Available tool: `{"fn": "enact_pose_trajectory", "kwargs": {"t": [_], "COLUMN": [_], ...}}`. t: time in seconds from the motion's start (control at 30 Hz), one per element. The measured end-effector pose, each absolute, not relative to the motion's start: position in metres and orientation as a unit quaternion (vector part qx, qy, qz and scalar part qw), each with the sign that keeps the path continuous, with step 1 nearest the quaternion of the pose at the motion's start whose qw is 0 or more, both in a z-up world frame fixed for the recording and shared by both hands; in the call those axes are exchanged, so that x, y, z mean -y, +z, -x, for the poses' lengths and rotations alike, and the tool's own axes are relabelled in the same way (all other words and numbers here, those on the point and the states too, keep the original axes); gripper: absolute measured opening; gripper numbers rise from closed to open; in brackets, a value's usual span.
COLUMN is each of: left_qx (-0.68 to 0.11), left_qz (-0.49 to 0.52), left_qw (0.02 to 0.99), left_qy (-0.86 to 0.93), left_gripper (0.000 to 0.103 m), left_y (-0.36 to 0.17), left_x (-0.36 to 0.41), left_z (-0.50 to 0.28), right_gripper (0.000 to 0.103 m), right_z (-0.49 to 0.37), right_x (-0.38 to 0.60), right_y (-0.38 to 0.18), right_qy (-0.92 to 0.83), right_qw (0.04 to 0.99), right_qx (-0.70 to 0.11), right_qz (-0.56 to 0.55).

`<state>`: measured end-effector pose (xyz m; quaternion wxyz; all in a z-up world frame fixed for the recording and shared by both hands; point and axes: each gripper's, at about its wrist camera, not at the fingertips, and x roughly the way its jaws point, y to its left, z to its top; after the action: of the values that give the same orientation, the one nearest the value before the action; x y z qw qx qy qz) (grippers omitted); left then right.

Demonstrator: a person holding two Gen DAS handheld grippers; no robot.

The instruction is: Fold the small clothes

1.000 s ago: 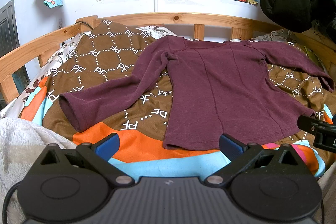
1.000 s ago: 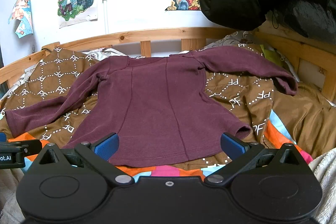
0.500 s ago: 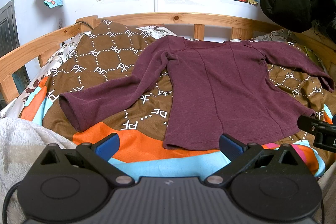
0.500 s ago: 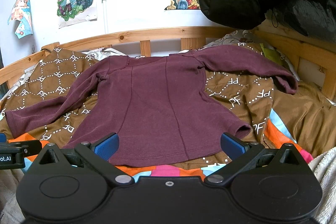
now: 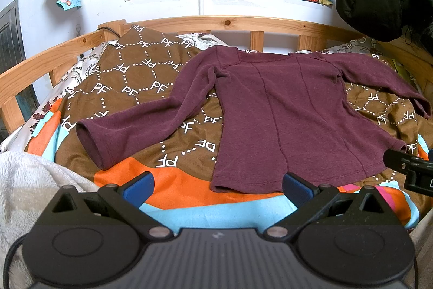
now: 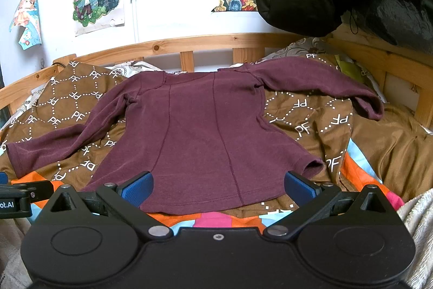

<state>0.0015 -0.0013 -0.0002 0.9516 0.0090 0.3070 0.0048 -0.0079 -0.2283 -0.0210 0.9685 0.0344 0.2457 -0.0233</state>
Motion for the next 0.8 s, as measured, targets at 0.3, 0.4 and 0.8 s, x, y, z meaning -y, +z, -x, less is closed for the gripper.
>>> {"fn": "enact_pose_trajectory", "kwargs": {"t": [0.3, 0.4, 0.8], "left_qx": [-0.307, -0.307, -0.318], "left_qz": [-0.009, -0.009, -0.015], "left_qw": [0.952, 0.952, 0.948], "left_qy": [0.005, 0.005, 0.004], "left_gripper": [0.102, 0.102, 0.102], "left_y": [0.000, 0.000, -0.010], "left_x": [0.001, 0.001, 0.001], "left_z": [-0.002, -0.002, -0.006], "right_gripper": [0.103, 0.103, 0.103], "right_z": [0.007, 0.007, 0.005], "right_x": [0.229, 0.229, 0.227], "right_y": [-0.023, -0.024, -0.025], "right_qy": [-0.024, -0.024, -0.023], "right_qw": [0.968, 0.968, 0.966], "right_qx": [-0.247, -0.248, -0.256], "right_qz": [-0.035, -0.035, -0.037]}}
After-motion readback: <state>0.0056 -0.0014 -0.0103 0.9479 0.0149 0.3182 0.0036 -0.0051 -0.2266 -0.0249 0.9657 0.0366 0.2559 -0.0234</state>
